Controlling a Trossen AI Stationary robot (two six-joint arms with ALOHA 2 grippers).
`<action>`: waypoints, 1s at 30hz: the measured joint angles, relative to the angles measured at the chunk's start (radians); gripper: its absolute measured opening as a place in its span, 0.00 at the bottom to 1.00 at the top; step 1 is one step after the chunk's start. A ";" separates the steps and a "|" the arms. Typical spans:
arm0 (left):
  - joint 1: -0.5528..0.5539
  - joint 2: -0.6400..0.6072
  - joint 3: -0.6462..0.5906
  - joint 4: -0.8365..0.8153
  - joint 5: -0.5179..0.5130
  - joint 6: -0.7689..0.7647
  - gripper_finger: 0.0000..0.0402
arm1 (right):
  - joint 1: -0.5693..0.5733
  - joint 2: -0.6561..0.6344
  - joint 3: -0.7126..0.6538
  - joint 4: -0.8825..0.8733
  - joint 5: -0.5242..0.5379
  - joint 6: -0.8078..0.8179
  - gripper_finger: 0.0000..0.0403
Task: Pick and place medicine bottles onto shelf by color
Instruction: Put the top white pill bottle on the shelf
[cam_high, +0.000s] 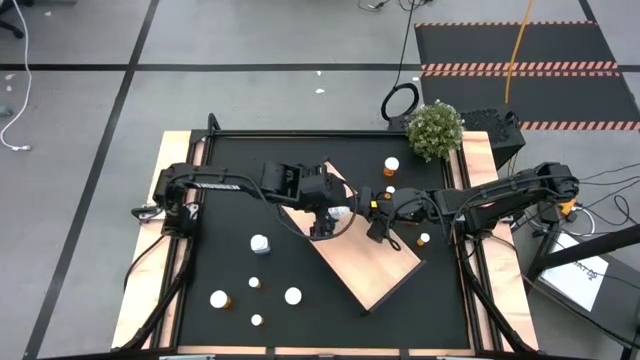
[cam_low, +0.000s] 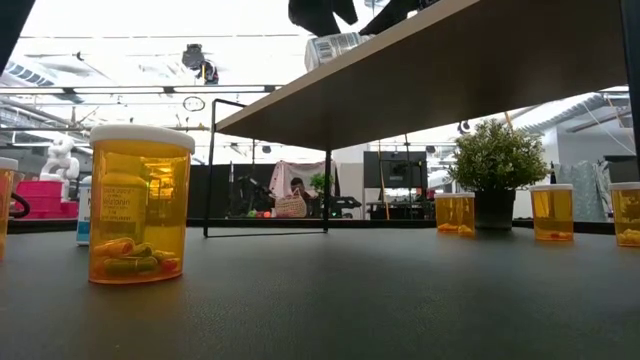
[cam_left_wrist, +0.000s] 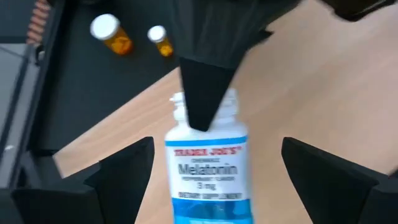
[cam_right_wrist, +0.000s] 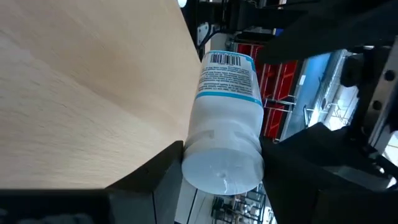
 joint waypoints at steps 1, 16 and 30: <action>0.000 0.003 0.000 0.001 -0.014 -0.008 0.88 | 0.000 0.000 0.000 0.000 0.000 0.000 0.46; 0.053 0.030 -0.003 0.008 0.042 -0.066 0.88 | 0.004 0.000 0.000 0.022 0.008 -0.016 0.46; 0.051 0.033 -0.005 0.005 0.109 -0.015 0.62 | 0.008 0.000 0.000 0.029 0.023 -0.006 0.46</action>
